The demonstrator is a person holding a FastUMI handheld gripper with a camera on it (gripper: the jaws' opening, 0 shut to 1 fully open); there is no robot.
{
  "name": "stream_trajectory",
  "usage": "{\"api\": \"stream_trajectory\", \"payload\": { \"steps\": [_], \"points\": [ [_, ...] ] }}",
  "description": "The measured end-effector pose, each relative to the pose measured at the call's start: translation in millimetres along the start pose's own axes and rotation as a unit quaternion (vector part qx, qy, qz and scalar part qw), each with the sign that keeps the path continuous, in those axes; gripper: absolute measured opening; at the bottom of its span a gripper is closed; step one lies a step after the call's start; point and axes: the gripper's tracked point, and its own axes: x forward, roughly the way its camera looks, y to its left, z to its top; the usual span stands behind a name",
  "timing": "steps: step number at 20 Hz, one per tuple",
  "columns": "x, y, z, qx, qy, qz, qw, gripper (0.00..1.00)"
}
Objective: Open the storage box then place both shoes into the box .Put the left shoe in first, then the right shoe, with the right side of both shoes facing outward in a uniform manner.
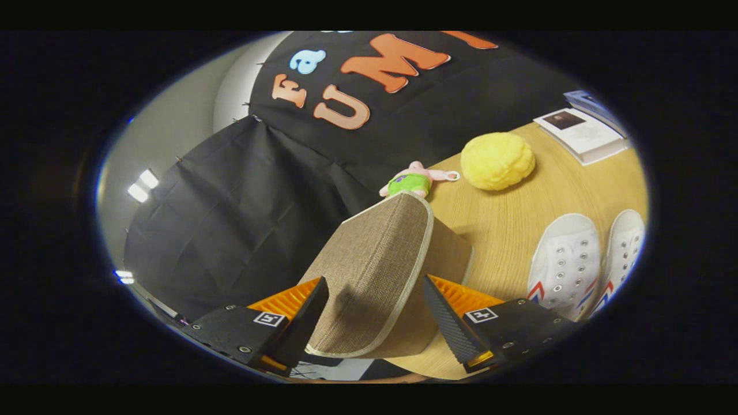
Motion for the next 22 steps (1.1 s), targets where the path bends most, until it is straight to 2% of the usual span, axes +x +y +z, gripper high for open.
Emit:
{"api": "stream_trajectory", "payload": {
  "steps": [3, 7, 10, 13, 17, 22],
  "points": [
    [12, 8, -9, 0.061, 0.016, 0.049, 0.997, 0.97],
    [14, 8, -2, 0.111, -0.004, 0.072, 0.991, 0.97],
    [13, 8, 2, 0.106, -0.015, 0.067, 0.992, 0.95],
    [13, 3, 2, 0.101, -0.016, 0.057, 0.993, 0.75],
    [5, 7, 14, 0.101, -0.033, 0.057, 0.993, 0.72],
    [-10, 20, 28, 0.106, -0.061, 0.089, 0.989, 0.72]
  ]
}}
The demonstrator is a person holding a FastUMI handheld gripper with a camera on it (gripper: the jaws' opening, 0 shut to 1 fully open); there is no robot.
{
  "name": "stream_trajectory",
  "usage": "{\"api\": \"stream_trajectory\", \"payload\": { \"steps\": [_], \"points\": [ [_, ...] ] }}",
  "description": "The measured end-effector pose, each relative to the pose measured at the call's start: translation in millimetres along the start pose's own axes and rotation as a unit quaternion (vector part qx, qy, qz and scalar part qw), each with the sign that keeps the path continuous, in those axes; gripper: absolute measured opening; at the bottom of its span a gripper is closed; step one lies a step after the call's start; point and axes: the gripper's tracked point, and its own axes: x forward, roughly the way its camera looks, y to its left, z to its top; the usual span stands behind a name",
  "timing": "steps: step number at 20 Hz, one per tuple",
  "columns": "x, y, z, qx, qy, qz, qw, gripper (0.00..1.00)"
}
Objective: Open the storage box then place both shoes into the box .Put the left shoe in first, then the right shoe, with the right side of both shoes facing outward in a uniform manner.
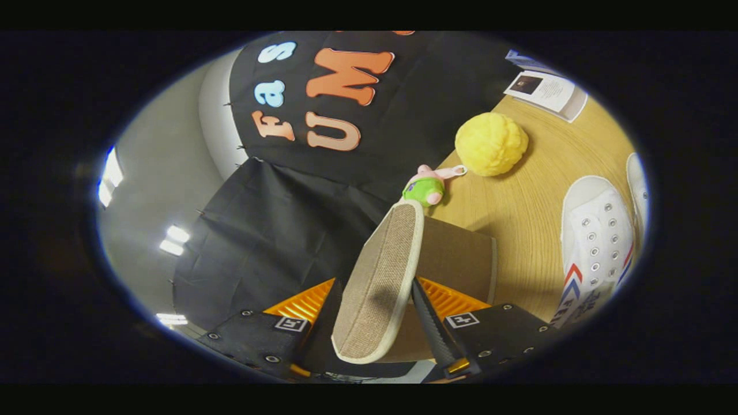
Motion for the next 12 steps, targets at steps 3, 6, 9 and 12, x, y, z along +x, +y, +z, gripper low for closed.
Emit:
{"api": "stream_trajectory", "payload": {
  "steps": [3, 6, 9, 12],
  "points": [
    [-1, 10, -7, -0.010, 0.009, 0.025, 1.000, 0.72],
    [0, 19, -5, -0.010, -0.001, 0.040, 0.999, 0.54],
    [12, 6, -13, -0.026, 0.007, 0.005, 1.000, 0.38],
    [20, -10, -21, -0.019, 0.017, -0.028, 0.999, 0.28]
  ]
}}
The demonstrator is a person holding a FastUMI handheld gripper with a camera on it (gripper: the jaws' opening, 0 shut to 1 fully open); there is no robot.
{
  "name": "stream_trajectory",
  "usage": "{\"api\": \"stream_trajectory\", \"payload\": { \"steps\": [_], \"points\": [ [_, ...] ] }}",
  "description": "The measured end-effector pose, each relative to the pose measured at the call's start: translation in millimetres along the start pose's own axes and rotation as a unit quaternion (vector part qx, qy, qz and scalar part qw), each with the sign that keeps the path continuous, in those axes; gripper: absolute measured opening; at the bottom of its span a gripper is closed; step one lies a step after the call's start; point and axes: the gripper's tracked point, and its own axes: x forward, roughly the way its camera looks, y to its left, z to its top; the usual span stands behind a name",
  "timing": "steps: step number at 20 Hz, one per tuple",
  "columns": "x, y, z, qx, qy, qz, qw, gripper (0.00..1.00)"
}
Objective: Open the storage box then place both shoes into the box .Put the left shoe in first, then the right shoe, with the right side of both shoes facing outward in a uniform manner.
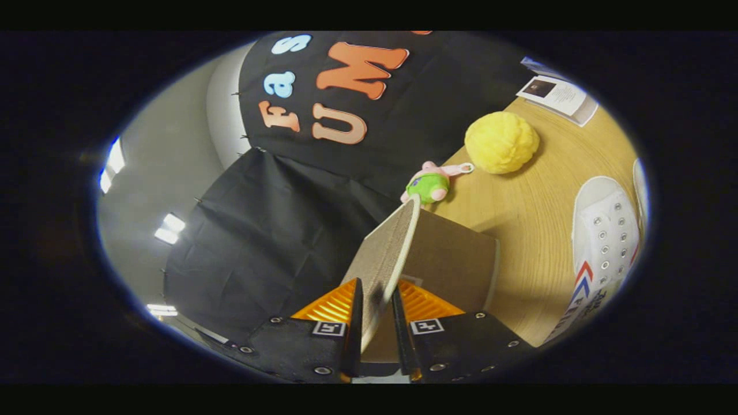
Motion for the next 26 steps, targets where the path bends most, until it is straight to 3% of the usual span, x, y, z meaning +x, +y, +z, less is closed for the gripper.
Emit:
{"api": "stream_trajectory", "payload": {
  "steps": [2, 6, 14, 19, 26],
  "points": [
    [4, 10, 2, 0.035, 0.000, 0.012, 0.999, 0.21],
    [7, 30, 15, 0.047, -0.004, 0.022, 0.999, 0.09],
    [17, 113, 27, -0.002, -0.019, 0.059, 0.998, 0.11],
    [51, 177, 20, -0.043, -0.018, 0.074, 0.996, 0.13],
    [139, 219, -29, -0.109, 0.018, 0.027, 0.994, 0.13]
  ]
}}
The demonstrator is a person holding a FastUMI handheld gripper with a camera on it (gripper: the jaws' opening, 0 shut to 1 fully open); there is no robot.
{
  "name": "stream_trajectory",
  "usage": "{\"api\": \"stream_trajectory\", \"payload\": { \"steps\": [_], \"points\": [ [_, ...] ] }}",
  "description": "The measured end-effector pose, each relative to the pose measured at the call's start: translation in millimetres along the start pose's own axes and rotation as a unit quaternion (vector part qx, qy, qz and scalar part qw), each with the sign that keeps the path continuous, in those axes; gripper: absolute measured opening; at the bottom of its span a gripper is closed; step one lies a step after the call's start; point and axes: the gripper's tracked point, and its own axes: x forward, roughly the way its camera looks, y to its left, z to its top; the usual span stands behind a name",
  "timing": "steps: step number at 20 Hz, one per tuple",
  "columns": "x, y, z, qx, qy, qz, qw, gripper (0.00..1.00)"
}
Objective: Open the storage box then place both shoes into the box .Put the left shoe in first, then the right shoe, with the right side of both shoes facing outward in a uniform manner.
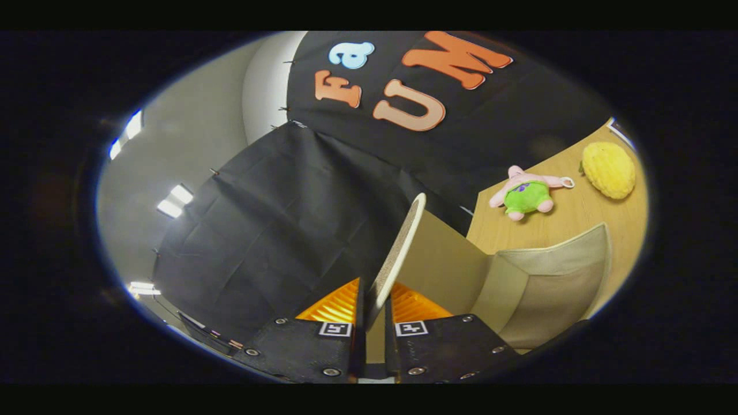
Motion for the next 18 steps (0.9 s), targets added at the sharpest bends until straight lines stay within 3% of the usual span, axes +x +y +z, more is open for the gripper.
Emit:
{"api": "stream_trajectory", "payload": {
  "steps": [6, 13, 16, 18],
  "points": [
    [75, -2, -48, -0.047, 0.029, -0.066, 0.996, 0.13],
    [101, -65, -75, -0.011, 0.046, -0.191, 0.981, 0.13],
    [96, -78, -92, 0.027, 0.095, -0.190, 0.977, 0.29],
    [84, -78, -88, 0.006, 0.099, -0.186, 0.977, 0.39]
  ]
}}
